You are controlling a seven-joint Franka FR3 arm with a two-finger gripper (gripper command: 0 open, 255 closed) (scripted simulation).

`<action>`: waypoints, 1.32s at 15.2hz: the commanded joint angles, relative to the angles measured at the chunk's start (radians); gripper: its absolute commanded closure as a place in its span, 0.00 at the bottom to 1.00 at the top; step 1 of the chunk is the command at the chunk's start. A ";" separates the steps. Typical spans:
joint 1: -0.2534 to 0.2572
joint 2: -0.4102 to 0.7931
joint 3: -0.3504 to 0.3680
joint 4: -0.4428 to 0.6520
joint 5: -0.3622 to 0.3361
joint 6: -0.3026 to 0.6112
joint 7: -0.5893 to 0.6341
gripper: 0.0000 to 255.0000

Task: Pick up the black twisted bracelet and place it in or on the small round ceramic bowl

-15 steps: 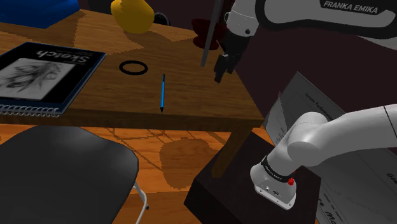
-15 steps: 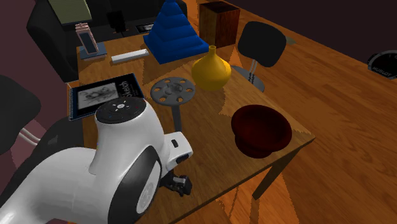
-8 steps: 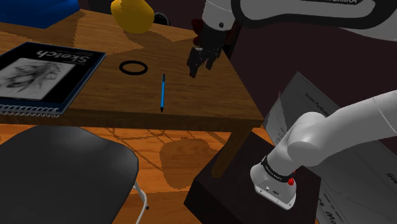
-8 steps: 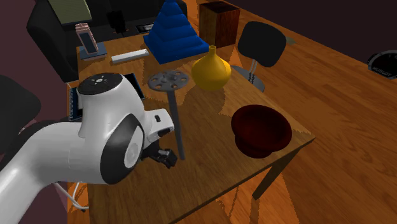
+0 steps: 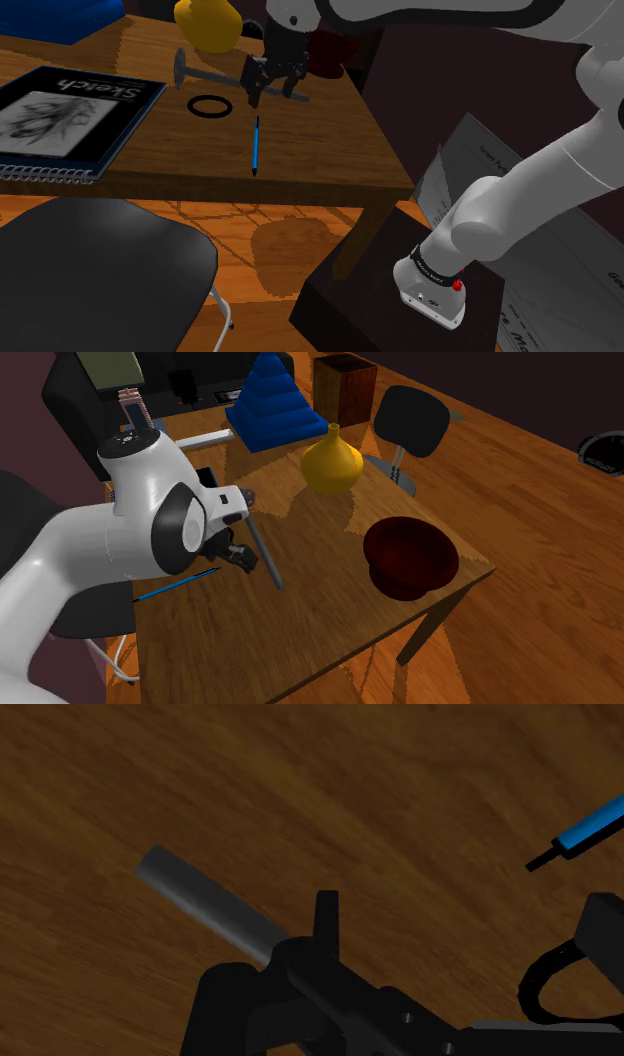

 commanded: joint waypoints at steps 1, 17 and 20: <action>-0.001 0.068 0.032 0.063 -0.038 0.022 0.058 0.00; 0.012 0.252 0.084 0.171 -0.168 0.116 0.194 0.00; 0.012 0.252 0.084 0.171 -0.168 0.116 0.194 0.00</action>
